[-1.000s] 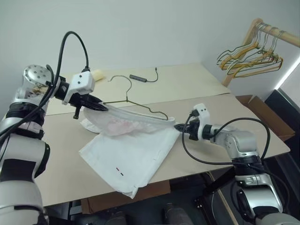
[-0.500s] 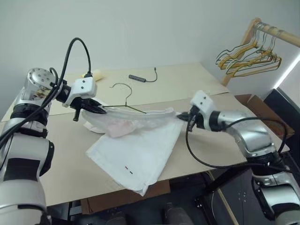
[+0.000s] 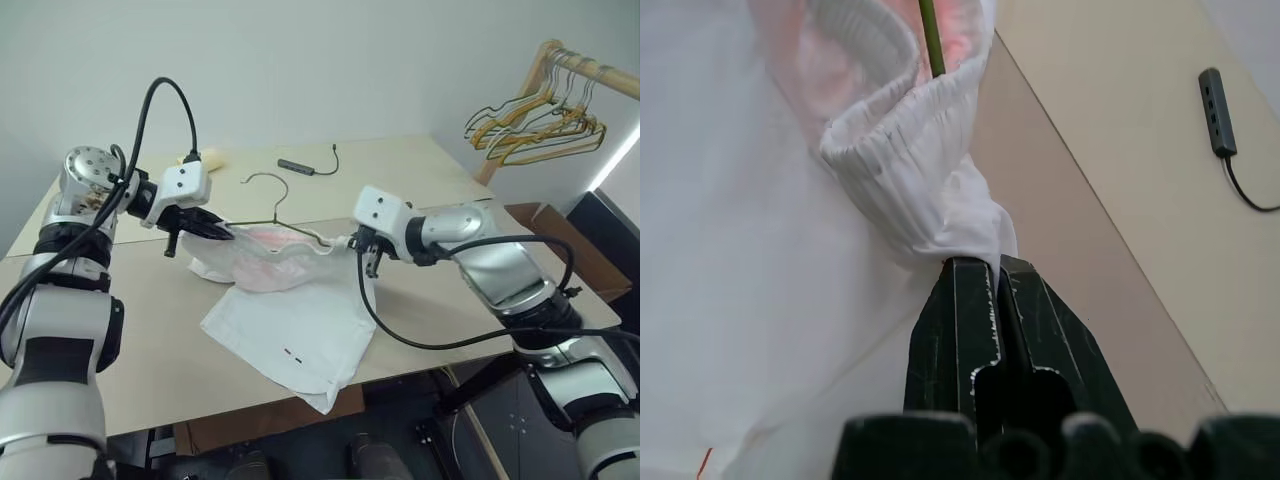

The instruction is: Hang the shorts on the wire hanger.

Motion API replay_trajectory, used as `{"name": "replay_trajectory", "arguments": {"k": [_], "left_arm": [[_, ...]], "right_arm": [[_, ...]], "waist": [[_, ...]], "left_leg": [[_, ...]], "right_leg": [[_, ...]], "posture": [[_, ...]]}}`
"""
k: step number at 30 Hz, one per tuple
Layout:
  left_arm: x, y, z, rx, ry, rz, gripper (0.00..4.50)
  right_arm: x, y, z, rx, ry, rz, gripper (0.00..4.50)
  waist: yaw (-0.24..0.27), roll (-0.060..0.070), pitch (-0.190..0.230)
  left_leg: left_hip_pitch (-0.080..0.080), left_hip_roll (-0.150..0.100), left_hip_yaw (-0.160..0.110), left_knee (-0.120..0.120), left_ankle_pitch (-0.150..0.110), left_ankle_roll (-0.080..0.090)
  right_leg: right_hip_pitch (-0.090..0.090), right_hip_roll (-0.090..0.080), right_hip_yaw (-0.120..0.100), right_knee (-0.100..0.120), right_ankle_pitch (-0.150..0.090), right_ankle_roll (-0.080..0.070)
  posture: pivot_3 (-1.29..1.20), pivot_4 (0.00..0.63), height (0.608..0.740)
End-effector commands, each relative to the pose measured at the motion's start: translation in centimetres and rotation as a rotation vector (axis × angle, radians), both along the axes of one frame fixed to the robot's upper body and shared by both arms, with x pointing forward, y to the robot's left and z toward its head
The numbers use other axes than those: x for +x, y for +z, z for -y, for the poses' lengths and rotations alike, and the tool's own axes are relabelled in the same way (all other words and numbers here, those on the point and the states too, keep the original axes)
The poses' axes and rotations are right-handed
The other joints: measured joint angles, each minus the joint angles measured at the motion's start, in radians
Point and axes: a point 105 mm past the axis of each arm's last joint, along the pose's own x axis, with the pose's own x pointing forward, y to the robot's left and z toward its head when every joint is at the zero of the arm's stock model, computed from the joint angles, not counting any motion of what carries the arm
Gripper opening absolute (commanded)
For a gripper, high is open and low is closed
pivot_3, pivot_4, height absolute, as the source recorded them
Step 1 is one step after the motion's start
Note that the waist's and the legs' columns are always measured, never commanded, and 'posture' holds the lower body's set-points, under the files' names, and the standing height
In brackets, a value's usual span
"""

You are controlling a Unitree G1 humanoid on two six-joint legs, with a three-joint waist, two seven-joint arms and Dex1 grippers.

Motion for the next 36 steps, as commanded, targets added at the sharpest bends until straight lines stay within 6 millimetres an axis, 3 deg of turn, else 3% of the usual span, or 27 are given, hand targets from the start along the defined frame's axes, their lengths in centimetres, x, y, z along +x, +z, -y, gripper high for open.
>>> {"name": "replay_trajectory", "arguments": {"k": [1, 4, 7, 17, 18, 20, 25, 32, 36], "left_arm": [[0.0, 1.2, 0.4, -0.03, -0.022, 0.048, 0.05], [-0.1, 0.4, 0.5, 0.003, -0.035, 0.038, 0.05], [0.0, 0.5, 1.3, -0.039, -0.047, 0.034, 0.05], [-0.2, 2.1, 2.0, -0.117, -0.063, 0.061, 0.05], [-0.2, 2.0, 1.9, -0.116, -0.061, 0.059, 0.05], [-0.2, 1.8, 1.8, -0.108, -0.059, 0.053, 0.05], [-0.3, 0.9, 1.4, -0.068, -0.055, 0.038, 0.05], [-0.4, 0.7, 1.3, -0.059, -0.057, 0.039, 0.05], [-0.5, 1.0, 1.7, -0.078, -0.074, 0.044, 0.05]], "right_arm": [[0.3, 2.7, -0.5, 0.063, -0.015, 0.044, 0.03], [-0.1, 4.3, -1.3, 0.174, -0.015, -0.032, 0.03], [0.0, 4.6, -1.2, 0.213, -0.039, -0.081, 0.03], [0.2, 2.3, -0.9, 0.096, -0.02, 0.0, 0.03], [0.3, 2.2, -0.8, 0.1, -0.022, -0.006, 0.49], [0.2, 2.2, -0.7, 0.092, -0.003, 0.004, 0.94], [-0.4, 2.2, -0.7, 0.07, 0.076, 0.04, 2.65], [-1.0, 3.0, 0.5, 0.075, 0.161, 0.028, 2.65], [-0.4, 2.5, 0.6, 0.078, 0.153, 0.023, 2.65]], "waist": [[-0.003, 0.0, 0.0], [-0.002, 0.0, 0.0], [0.002, 0.0, 0.0], [-0.004, 0.0, 0.0], [-0.006, 0.0, 0.0], [-0.006, 0.0, 0.0], [-0.004, 0.0, 0.0], [-0.002, 0.0, 0.0], [-0.003, 0.0, 0.0]], "left_leg": [[0.0, 0.0, 0.0, 0.0, 0.0, 0.0], [0.0, 0.0, 0.0, 0.0, 0.0, 0.0], [0.0, 0.0, 0.0, 0.0, 0.0, 0.0], [0.0, 0.0, -0.001, 0.0, 0.0, 0.0], [0.0, 0.0, 0.0, 0.0, 0.0, 0.0], [0.0, 0.0, -0.001, 0.0, 0.0, 0.0], [0.0, 0.0, 0.0, 0.0, 0.0, 0.0], [0.0, 0.0, 0.0, 0.0, 0.0, 0.0], [0.0, 0.0, 0.0, 0.0, 0.0, 0.0]], "right_leg": [[0.0, 0.0, 0.0, 0.0, 0.0, 0.0], [0.0, 0.0, 0.0, 0.0, 0.0, 0.0], [0.0, 0.0, 0.0, 0.0, 0.0, 0.0], [0.0, 0.0, -0.001, 0.0, 0.0, 0.0], [0.0, 0.0, 0.0, 0.0, 0.0, 0.0], [0.0, 0.0, 0.0, 0.0, 0.0, 0.0], [0.0, 0.0, 0.0, 0.0, 0.0, 0.0], [0.0, 0.0, 0.0, 0.0, 0.0, 0.0], [0.0, 0.0, 0.0, 0.0, 0.0, 0.0]], "posture": [[-0.09, 0.0, 0.74], [-0.09, 0.0, 0.74], [-0.1, 0.0, 0.74], [-0.1, 0.0, 0.74], [-0.1, 0.0, 0.74], [-0.1, 0.0, 0.74], [-0.1, 0.0, 0.74], [-0.1, 0.0, 0.74], [-0.1, 0.0, 0.74]]}}
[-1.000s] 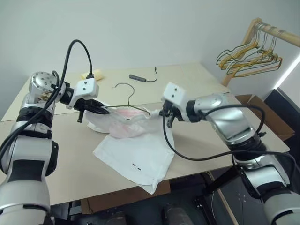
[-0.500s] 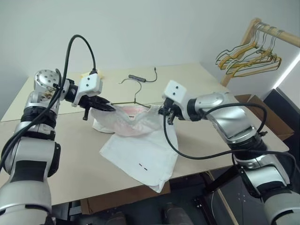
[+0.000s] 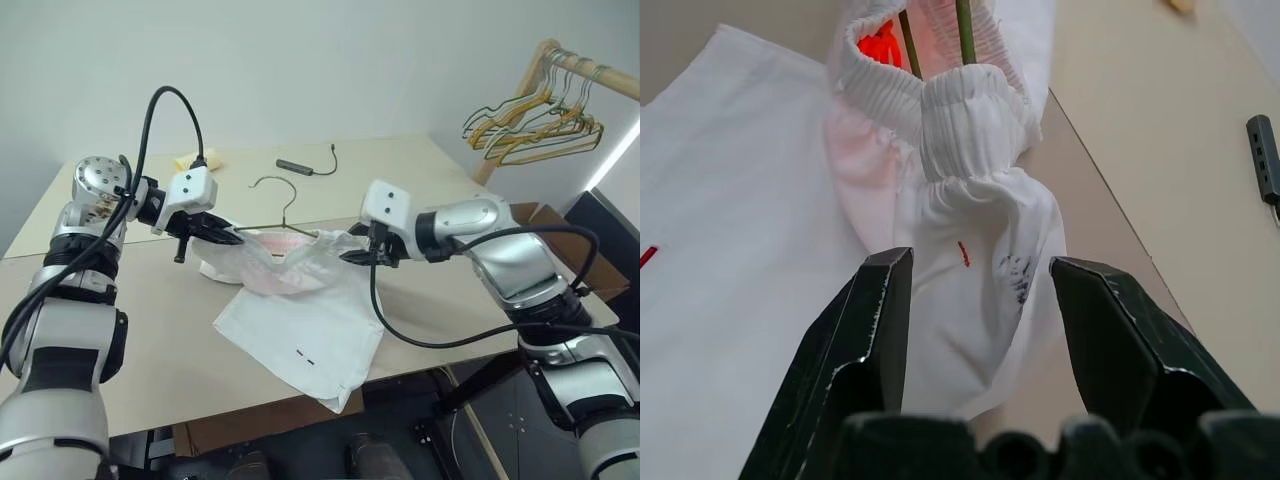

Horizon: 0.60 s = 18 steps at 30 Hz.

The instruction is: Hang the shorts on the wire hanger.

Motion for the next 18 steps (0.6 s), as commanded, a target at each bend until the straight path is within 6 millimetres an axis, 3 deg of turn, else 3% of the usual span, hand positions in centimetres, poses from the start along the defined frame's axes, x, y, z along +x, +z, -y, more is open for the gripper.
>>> {"name": "replay_trajectory", "arguments": {"k": [1, 13, 16, 18], "left_arm": [[-0.1, 1.3, 0.4, -0.011, -0.03, 0.051, 0.05], [-0.3, 1.9, 0.9, -0.055, -0.054, 0.059, 0.05], [-0.4, 1.9, 0.9, -0.053, -0.057, 0.057, 0.05], [-0.4, 1.8, 0.8, -0.05, -0.055, 0.055, 0.05]], "right_arm": [[0.3, 1.3, -0.1, 0.029, 0.019, 0.058, 2.65], [0.4, 0.9, -2.4, 0.114, 0.074, -0.001, 2.65], [0.7, 0.8, -2.6, 0.127, 0.058, -0.021, 2.08], [0.7, 0.8, -2.5, 0.132, 0.052, -0.027, 1.44]], "waist": [[-0.001, 0.0, 0.0], [0.002, 0.0, 0.0], [0.001, 0.0, 0.0], [0.001, 0.0, 0.0]], "left_leg": [[0.0, 0.0, 0.0, 0.0, 0.0, 0.0], [0.0, 0.0, 0.0, 0.0, 0.0, 0.0], [0.0, 0.0, 0.0, 0.0, 0.0, 0.0], [0.0, 0.0, 0.0, 0.0, 0.0, 0.0]], "right_leg": [[0.0, 0.0, 0.0, 0.0, 0.0, 0.0], [0.0, 0.0, 0.0, 0.0, 0.0, 0.0], [0.0, 0.0, 0.0, 0.0, 0.0, 0.0], [0.0, 0.0, 0.0, 0.0, 0.0, 0.0]], "posture": [[-0.09, 0.0, 0.74], [-0.09, 0.0, 0.74], [-0.09, 0.0, 0.74], [-0.09, 0.0, 0.74]]}}
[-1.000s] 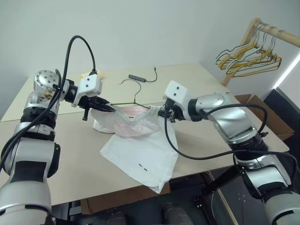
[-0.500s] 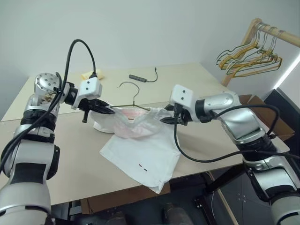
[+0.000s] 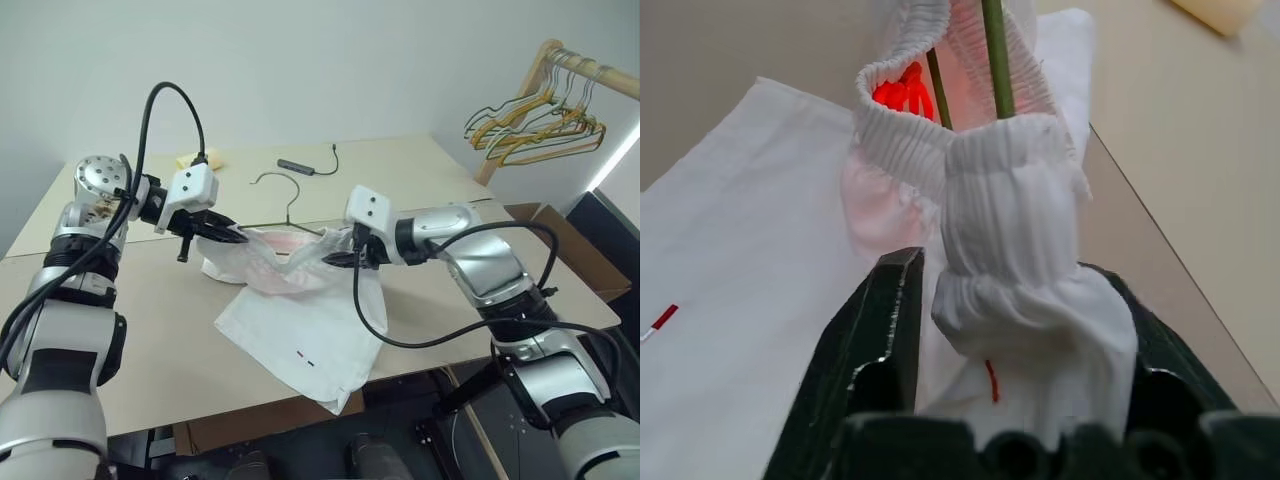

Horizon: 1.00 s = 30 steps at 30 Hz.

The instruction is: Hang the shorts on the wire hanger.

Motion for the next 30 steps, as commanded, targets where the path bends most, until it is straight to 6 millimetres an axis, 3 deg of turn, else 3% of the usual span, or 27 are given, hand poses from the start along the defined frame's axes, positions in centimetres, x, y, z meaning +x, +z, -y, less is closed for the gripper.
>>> {"name": "replay_trajectory", "arguments": {"k": [1, 4, 8, 16, 21, 22, 26, 30], "left_arm": [[-0.1, 1.3, 0.0, -0.01, -0.016, 0.044, 0.05], [-0.1, 1.3, 0.0, -0.014, -0.013, 0.039, 0.05], [-0.1, 1.2, -0.1, -0.037, -0.005, 0.037, 0.05], [0.6, 2.3, -0.1, -0.156, 0.029, 0.086, 2.46], [2.1, 4.2, -0.8, -0.308, 0.162, 0.19, 4.13], [2.5, 5.1, -0.7, -0.394, 0.192, 0.224, 4.48], [2.9, 9.1, -0.6, -0.806, 0.257, 0.276, 4.48], [1.6, 9.8, -0.8, -0.939, 0.22, 0.261, 4.48]], "right_arm": [[0.2, 2.0, 0.1, 0.049, -0.008, 0.033, 1.08], [0.3, 1.8, 0.2, 0.041, -0.018, 0.031, 0.07], [0.3, 1.5, 0.4, 0.031, -0.018, 0.032, 0.03], [0.5, 1.9, 1.2, 0.057, -0.065, 0.024, 0.0], [1.2, 2.1, 3.1, 0.097, -0.186, -0.001, 0.0], [1.3, 2.0, 3.9, 0.104, -0.224, -0.003, 0.0], [2.0, 1.5, 8.6, 0.147, -0.478, -0.052, 0.0], [2.4, 0.4, 12.7, 0.158, -0.768, -0.106, 0.0]], "waist": [[0.0, 0.0, 0.0], [0.0, 0.0, 0.0], [-0.001, 0.0, 0.0], [-0.001, 0.0, 0.0], [-0.002, 0.0, 0.0], [-0.002, 0.0, 0.0], [0.005, 0.0, 0.0], [-0.016, 0.0, 0.0]], "left_leg": [[0.0, 0.0, 0.0, 0.0, 0.0, 0.0], [0.0, 0.0, 0.0, 0.0, 0.0, 0.0], [0.0, 0.0, 0.0, 0.0, 0.0, 0.0], [0.0, 0.0, 0.0, 0.0, 0.0, 0.0], [0.0, 0.0, 0.0, 0.0, 0.0, 0.0], [0.0, 0.0, 0.0, 0.0, 0.0, 0.0], [-0.001, 0.0, -0.001, 0.001, 0.0, 0.0], [0.0, -0.001, 0.0, 0.001, 0.0, 0.0]], "right_leg": [[0.0, 0.0, 0.0, 0.0, 0.0, 0.0], [0.0, 0.0, 0.0, 0.0, 0.0, 0.0], [0.0, 0.0, 0.0, 0.0, 0.0, 0.0], [0.0, 0.0, 0.0, 0.0, 0.0, 0.0], [0.0, 0.0, 0.0, 0.0, 0.0, 0.0], [0.0, 0.0, 0.0, 0.0, 0.0, 0.0], [0.001, -0.001, -0.002, -0.001, 0.0, 0.0], [0.001, -0.001, 0.0, -0.001, 0.001, 0.001]], "posture": [[-0.09, 0.0, 0.74], [-0.09, 0.0, 0.74], [-0.09, 0.0, 0.74], [-0.11, 0.0, 0.74], [-0.12, 0.0, 0.74], [-0.12, 0.0, 0.74], [-0.15, 0.0, 0.74], [-0.2, 0.0, 0.74]]}}
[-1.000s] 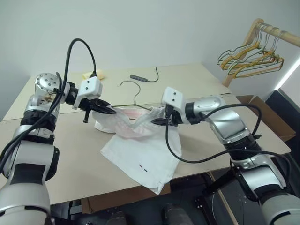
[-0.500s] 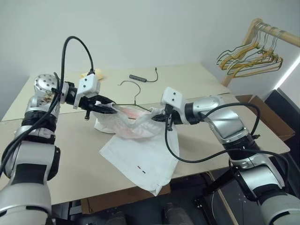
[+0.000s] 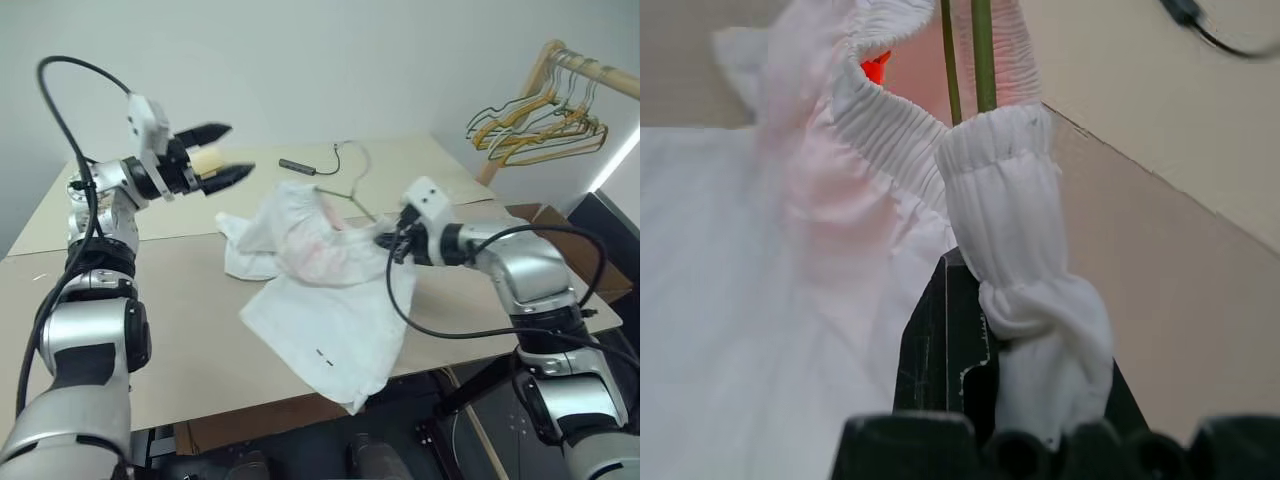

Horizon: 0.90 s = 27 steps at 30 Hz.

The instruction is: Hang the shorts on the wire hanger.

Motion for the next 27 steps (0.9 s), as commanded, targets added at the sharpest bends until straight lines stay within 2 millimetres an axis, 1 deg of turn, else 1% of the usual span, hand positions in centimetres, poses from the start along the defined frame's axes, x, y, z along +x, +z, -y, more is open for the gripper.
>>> {"name": "replay_trajectory", "arguments": {"k": [1, 3, 5, 6, 7, 9, 10, 12, 13, 15, 18, 20, 22, 25, 27], "left_arm": [[-1.3, 2.1, -0.2, -0.121, -0.041, 0.049, 4.48], [-2.4, 2.1, -0.2, -0.16, -0.079, 0.051, 4.48], [-3.0, 1.7, 0.1, -0.161, -0.088, 0.045, 4.48], [-3.2, 1.4, 0.3, -0.148, -0.082, 0.044, 4.48], [-3.3, 1.2, 0.4, -0.139, -0.078, 0.044, 4.48], [-3.6, 0.6, 1.0, -0.127, -0.08, 0.028, 4.48], [-3.7, 0.4, 1.2, -0.128, -0.083, 0.02, 4.48], [-3.9, 0.2, 1.9, -0.141, -0.103, 0.009, 4.48], [-4.0, 0.1, 2.2, -0.144, -0.109, 0.008, 4.48], [-4.2, 0.1, 2.7, -0.138, -0.117, 0.008, 4.48], [-4.4, -0.1, 2.9, -0.123, -0.122, 0.004, 4.48], [-4.5, -0.1, 2.7, -0.122, -0.121, 0.005, 4.48], [-4.8, 0.1, 2.4, -0.121, -0.125, 0.004, 4.48], [-5.4, 0.2, 2.4, -0.121, -0.146, 0.013, 4.48], [-5.5, 0.1, 2.4, -0.122, -0.144, 0.015, 4.48]], "right_arm": [[0.0, 1.3, 3.3, 0.022, -0.204, 0.015, 0.0], [-0.4, 0.8, 5.4, 0.019, -0.329, -0.012, 0.0], [-0.7, 0.7, 8.2, 0.046, -0.503, -0.04, 0.0], [-0.8, 0.7, 9.2, 0.069, -0.572, -0.056, 0.0], [-0.9, 0.8, 9.7, 0.085, -0.613, -0.068, 0.0], [-1.2, 1.4, 12.4, 0.108, -0.777, -0.035, 0.0], [-1.4, 1.6, 13.3, 0.13, -0.837, -0.028, 0.0], [-1.9, 2.0, 15.7, 0.129, -0.983, -0.009, 0.0], [-2.1, 2.1, 16.5, 0.108, -1.038, 0.002, 0.0], [-2.4, 2.3, 17.8, 0.085, -1.134, 0.016, 0.0], [-2.6, 2.7, 19.1, 0.032, -1.255, 0.032, 0.0], [-2.7, 3.5, 19.8, 0.047, -1.322, 0.056, 0.0], [-3.0, 4.9, 21.0, 0.06, -1.419, 0.127, 0.0], [-3.2, 6.9, 22.1, 0.197, -1.516, 0.209, 0.0], [-3.0, 7.8, 22.6, 0.251, -1.554, 0.251, 0.0]], "waist": [[-0.019, 0.0, 0.0], [-0.034, 0.0, 0.0], [-0.051, 0.0, 0.0], [-0.057, 0.0, 0.0], [-0.065, 0.0, 0.0], [-0.076, 0.0, 0.0], [-0.08, 0.0, 0.0], [-0.086, 0.0, 0.0], [-0.09, 0.0, 0.0], [-0.099, 0.0, 0.0], [-0.113, 0.0, 0.0], [-0.128, 0.001, 0.0], [-0.138, 0.001, 0.0], [-0.15, 0.003, 0.0], [-0.153, 0.003, 0.0]], "left_leg": [[0.0, 0.0, 0.0, 0.0, 0.0, 0.0], [0.001, 0.0, -0.001, 0.0, 0.0, 0.0], [0.002, 0.0, -0.001, 0.0, 0.0, 0.0], [0.002, 0.0, -0.001, 0.0, 0.0, 0.0], [0.002, 0.0, -0.001, 0.0, 0.0, 0.0], [0.003, -0.001, -0.001, 0.0, 0.0, 0.0], [0.004, 0.0, -0.001, 0.0, 0.0, 0.0], [0.005, -0.001, -0.001, -0.001, 0.0, 0.0], [0.005, -0.001, -0.001, -0.001, 0.0, 0.0], [0.006, -0.001, -0.002, -0.001, 0.0, 0.0], [0.008, -0.001, -0.001, -0.002, 0.0, 0.0], [0.009, -0.001, -0.001, -0.003, 0.0, 0.0], [0.01, -0.001, -0.002, -0.003, 0.0, 0.0], [0.01, -0.001, -0.005, -0.004, 0.0, 0.0], [0.01, -0.002, -0.007, -0.004, 0.0, 0.0]], "right_leg": [[0.0, 0.0, 0.0, 0.0, 0.0, 0.0], [0.0, 0.001, 0.0, 0.001, 0.0, 0.0], [0.001, 0.0, 0.001, 0.001, 0.0, 0.0], [0.002, 0.0, 0.001, 0.001, 0.0, 0.0], [0.002, 0.0, 0.002, 0.001, 0.0, 0.0], [0.002, 0.0, 0.002, 0.001, 0.0, 0.0], [0.002, 0.0, 0.002, 0.001, 0.0, 0.0], [0.003, 0.0, 0.003, 0.001, 0.0, 0.0], [0.003, 0.0, 0.003, 0.001, 0.0, 0.001], [0.004, 0.0, 0.003, 0.001, 0.0, 0.001], [0.005, 0.0, 0.004, 0.0, 0.0, 0.001], [0.006, 0.0, 0.005, 0.0, 0.0, 0.001], [0.006, 0.0, 0.006, 0.0, 0.0, 0.001], [0.006, 0.0, 0.007, 0.0, 0.0, 0.001], [0.006, 0.0, 0.007, 0.0, 0.0, 0.002]], "posture": [[-0.2, 0.0, 0.74], [-0.22, 0.0, 0.74], [-0.24, 0.0, 0.74], [-0.24, 0.0, 0.74], [-0.24, 0.0, 0.74], [-0.25, 0.0, 0.74], [-0.25, 0.0, 0.74], [-0.24, 0.0, 0.74], [-0.25, 0.0, 0.74], [-0.25, 0.0, 0.74], [-0.25, 0.0, 0.74], [-0.24, 0.0, 0.74], [-0.24, 0.0, 0.74], [-0.24, 0.0, 0.74], [-0.24, 0.0, 0.74]]}}
